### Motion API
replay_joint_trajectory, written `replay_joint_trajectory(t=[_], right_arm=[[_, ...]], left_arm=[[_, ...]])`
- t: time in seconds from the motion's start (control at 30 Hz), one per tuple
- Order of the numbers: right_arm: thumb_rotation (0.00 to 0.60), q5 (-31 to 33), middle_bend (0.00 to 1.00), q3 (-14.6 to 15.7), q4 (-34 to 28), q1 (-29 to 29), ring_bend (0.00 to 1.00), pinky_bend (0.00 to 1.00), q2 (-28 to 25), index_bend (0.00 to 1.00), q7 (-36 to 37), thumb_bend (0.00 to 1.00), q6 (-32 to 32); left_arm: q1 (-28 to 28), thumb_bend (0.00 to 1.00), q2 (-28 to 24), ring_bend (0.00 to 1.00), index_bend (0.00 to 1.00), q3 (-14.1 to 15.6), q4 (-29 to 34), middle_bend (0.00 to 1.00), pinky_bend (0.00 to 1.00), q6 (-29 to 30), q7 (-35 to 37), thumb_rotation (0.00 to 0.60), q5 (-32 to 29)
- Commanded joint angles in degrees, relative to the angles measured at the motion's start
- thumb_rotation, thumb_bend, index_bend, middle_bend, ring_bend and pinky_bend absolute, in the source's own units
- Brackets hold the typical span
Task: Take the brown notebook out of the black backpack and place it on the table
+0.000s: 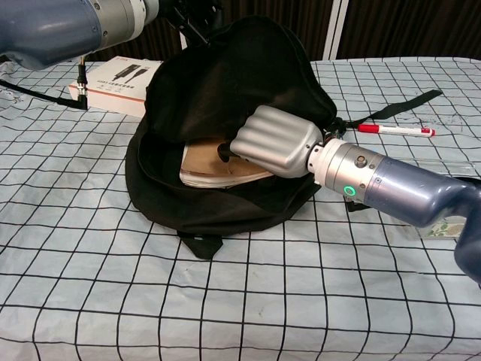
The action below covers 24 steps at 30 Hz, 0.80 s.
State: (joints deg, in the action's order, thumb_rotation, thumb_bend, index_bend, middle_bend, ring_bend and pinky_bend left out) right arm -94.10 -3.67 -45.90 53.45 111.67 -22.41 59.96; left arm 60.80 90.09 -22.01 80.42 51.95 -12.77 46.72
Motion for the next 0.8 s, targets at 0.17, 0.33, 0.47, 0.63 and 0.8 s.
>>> replay_joint_trajectory(t=[0.17, 0.33, 0.47, 0.63, 0.8], right_arm=[[0.600, -0.5, 0.30, 0.3, 0.6, -0.1, 0.40, 0.29, 0.5, 0.31, -0.1, 0.25, 0.8], [0.600, -0.3, 0.30, 0.1, 0.5, -0.1, 0.40, 0.29, 0.6, 0.31, -0.1, 0.25, 0.9], [0.600, 0.0, 0.30, 0.1, 0.5, 0.2, 0.40, 0.29, 0.9, 0.31, 0.5, 0.25, 0.2], [0.600, 0.2, 0.30, -0.1, 1.1, 0.6, 0.40, 0.29, 1.5, 0.31, 1.2, 0.25, -0.5], [0.600, 0.5, 0.30, -0.7, 2.8, 1.0, 0.40, 0.30, 2.8, 0.31, 1.3, 0.24, -0.2]], left_arm=[[-0.1, 0.35, -0.2, 0.54, 0.68, 0.0, 0.5, 0.67, 0.46, 0.2, 0.1, 0.600, 0.2], [-0.2, 0.35, -0.5, 0.54, 0.68, 0.0, 1.1, 0.67, 0.46, 0.5, -0.3, 0.600, -0.1], [-0.1, 0.35, -0.8, 0.54, 0.68, 0.0, 1.3, 0.67, 0.46, 0.5, -0.7, 0.600, -0.1], [-0.2, 0.35, -1.0, 0.54, 0.68, 0.1, 1.2, 0.67, 0.46, 0.6, -0.7, 0.600, -0.1], [-0.2, 0.35, -1.4, 0.54, 0.68, 0.0, 1.6, 0.67, 0.46, 0.8, -0.8, 0.600, 0.0]])
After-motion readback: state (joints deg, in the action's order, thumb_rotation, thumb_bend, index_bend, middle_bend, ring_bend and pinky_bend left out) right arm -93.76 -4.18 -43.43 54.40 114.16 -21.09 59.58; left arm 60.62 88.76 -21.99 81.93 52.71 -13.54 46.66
